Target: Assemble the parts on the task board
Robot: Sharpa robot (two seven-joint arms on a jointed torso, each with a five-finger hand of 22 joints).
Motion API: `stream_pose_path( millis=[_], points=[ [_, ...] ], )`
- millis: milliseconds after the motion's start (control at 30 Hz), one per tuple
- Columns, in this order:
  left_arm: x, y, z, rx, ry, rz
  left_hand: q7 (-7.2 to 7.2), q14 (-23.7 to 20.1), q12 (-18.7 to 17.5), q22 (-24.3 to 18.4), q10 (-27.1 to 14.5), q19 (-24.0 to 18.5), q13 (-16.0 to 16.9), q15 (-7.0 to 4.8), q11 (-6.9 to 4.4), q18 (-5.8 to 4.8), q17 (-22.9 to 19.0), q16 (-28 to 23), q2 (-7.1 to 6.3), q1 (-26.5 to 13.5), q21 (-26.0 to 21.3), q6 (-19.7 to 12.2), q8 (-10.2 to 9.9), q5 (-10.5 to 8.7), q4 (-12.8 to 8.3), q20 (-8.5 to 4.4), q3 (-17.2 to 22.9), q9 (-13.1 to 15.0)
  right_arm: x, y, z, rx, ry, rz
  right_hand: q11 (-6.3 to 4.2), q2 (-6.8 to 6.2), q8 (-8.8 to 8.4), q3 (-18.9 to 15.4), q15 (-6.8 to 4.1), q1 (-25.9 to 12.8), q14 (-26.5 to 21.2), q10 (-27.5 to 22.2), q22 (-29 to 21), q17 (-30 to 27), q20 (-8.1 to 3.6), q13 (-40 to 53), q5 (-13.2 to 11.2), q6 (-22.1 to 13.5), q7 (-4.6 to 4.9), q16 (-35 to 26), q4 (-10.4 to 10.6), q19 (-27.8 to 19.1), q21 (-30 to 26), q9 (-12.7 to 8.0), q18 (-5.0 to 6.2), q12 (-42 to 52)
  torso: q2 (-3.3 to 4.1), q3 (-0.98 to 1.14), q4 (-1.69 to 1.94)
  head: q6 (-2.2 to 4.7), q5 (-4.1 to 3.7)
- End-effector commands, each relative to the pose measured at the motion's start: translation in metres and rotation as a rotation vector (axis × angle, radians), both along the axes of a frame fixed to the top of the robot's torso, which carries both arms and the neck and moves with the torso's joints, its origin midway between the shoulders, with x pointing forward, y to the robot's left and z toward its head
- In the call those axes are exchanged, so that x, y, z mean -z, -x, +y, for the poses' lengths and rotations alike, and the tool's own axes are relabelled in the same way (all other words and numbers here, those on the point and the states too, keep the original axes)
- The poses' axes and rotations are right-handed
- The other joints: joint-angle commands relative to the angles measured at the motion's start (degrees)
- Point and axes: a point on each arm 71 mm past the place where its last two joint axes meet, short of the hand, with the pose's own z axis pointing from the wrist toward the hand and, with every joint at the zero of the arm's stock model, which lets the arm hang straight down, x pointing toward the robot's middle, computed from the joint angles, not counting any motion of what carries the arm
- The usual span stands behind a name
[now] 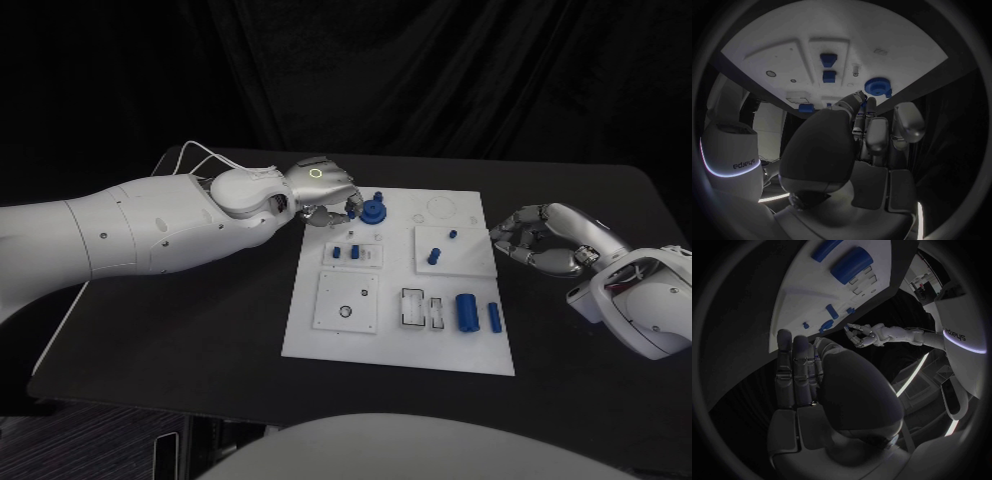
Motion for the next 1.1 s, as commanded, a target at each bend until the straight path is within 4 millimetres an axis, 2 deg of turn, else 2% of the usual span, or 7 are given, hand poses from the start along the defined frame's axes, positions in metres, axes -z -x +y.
stream_pose_path(
  millis=[33, 100, 267, 433, 500, 800, 1100],
  points=[
    [0.001, -0.001, -0.002, 0.006, -0.012, 0.013, -0.1, 0.12, -0.26, 5.74, 0.29, 0.22, 0.03, -0.14, 0.01, -0.95, -0.1, -0.41, 0.07, -0.29, -0.11, -0.14, -0.18, -0.23, 0.0, -0.04, 0.36, 3.64, 0.003, 0.0, 0.0, 0.008, 0.008, 0.017, 0.08, -0.51, 0.36, 0.36, -0.13, 0.3, 0.35, 0.5, 1.42, -0.18, -0.19, -0.1, 0.3, 0.4, -0.12, -0.23, -0.1, 0.4, 0.31, 0.05, 0.54, 0.16, 0.11, -0.01, 0.11, -0.01, 0.02],
    [0.003, -0.002, -0.002, -0.001, -0.018, 0.02, -0.1, 0.12, -0.27, 5.72, 0.3, 0.2, 0.03, -0.14, 0.01, -0.94, -0.09, -0.42, 0.07, -0.29, -0.17, -0.15, -0.18, -0.24, -0.01, -0.04, 0.36, 3.64, 0.003, 0.0, 0.0, 0.007, 0.008, 0.018, 0.08, -0.51, 0.36, 0.36, -0.13, 0.3, 0.35, 0.5, 1.42, -0.18, -0.19, -0.1, 0.3, 0.4, -0.12, -0.23, -0.1, 0.4, 0.31, 0.05, 0.54, 0.16, 0.07, -0.07, 0.01, -0.01, 0.16],
    [0.007, -0.003, -0.003, -0.012, -0.03, 0.035, -0.02, 0.13, -0.45, 5.77, 0.5, 0.23, 0.02, -0.13, 0.1, -0.96, -0.07, -0.45, 0.02, -0.24, -0.11, -0.23, -0.29, -0.3, -0.1, -0.04, 0.45, 3.67, 0.003, 0.0, 0.001, 0.006, 0.008, 0.019, 0.08, -0.51, 0.36, 0.36, -0.13, 0.3, 0.35, 0.5, 1.42, -0.18, -0.19, -0.1, 0.3, 0.4, -0.12, -0.23, -0.1, 0.4, 0.31, 0.05, 0.54, 0.16, 0.01, -0.01, -0.15, -0.01, 0.22],
    [0.009, -0.003, -0.005, -0.016, -0.038, 0.047, 0.04, 0.06, -0.82, 5.74, 0.56, 0.16, -0.05, -0.07, 0.17, -0.93, -0.26, -0.59, -0.09, -0.36, -0.35, -0.43, -0.5, -0.53, -0.09, -0.02, 0.49, 3.69, 0.004, 0.0, 0.001, 0.004, 0.008, 0.02, 0.08, -0.51, 0.36, 0.36, -0.13, 0.3, 0.35, 0.5, 1.42, -0.18, -0.19, -0.1, 0.3, 0.4, -0.12, -0.23, -0.1, 0.4, 0.31, 0.05, 0.54, 0.16, 0.02, -0.05, -0.14, -0.01, 0.0],
    [0.01, -0.003, -0.004, -0.017, -0.042, 0.053, 0.04, 0.03, -0.98, 5.73, 0.55, 0.14, -0.07, -0.06, 0.17, -0.92, -0.37, -0.65, -0.12, -0.42, -0.45, -0.49, -0.57, -0.64, -0.08, -0.01, 0.5, 3.7, 0.004, 0.0, 0.001, 0.004, 0.008, 0.02, 0.08, -0.51, 0.36, 0.36, -0.13, 0.3, 0.35, 0.5, 1.42, -0.18, -0.19, -0.1, 0.3, 0.4, -0.12, -0.23, -0.1, 0.4, 0.31, 0.05, 0.54, 0.16, -0.04, 0.06, -0.19, -0.01, 0.04],
    [0.015, 0.0, -0.003, -0.024, -0.059, 0.084, 0.02, -0.11, -1.55, 5.71, 0.54, 0.04, -0.16, -0.03, 0.2, -0.89, -0.68, -0.86, -0.13, -0.58, -0.76, -0.66, -0.82, -1.09, -0.03, 0.03, 0.61, 3.75, 0.004, -0.001, 0.002, 0.003, 0.008, 0.02, 0.07, -0.55, 0.35, 0.43, -0.16, 0.36, 0.39, 0.54, 1.42, -0.13, -0.2, -0.14, 0.31, 0.39, -0.12, -0.21, -0.16, 0.39, 0.33, 0.04, 0.55, 0.11, -0.05, 0.12, -0.26, -0.01, -0.02],
    [0.021, 0.002, -0.003, -0.031, -0.066, 0.103, 0.02, -0.39, -2.1, 5.58, 0.54, -0.18, -0.24, 0.01, 0.24, -0.79, -1.31, -1.21, -0.17, -0.73, -1.44, -0.84, -1.09, -1.57, 0.01, 0.08, 0.69, 3.78, 0.005, -0.001, 0.003, 0.001, 0.009, 0.024, 0.07, -0.56, 0.34, 0.48, -0.17, 0.39, 0.42, 0.58, 1.42, -0.1, -0.22, -0.17, 0.31, 0.4, -0.11, -0.2, -0.2, 0.39, 0.35, 0.04, 0.55, 0.08, -0.06, 0.12, -0.12, -0.01, -0.25]
  ],
)
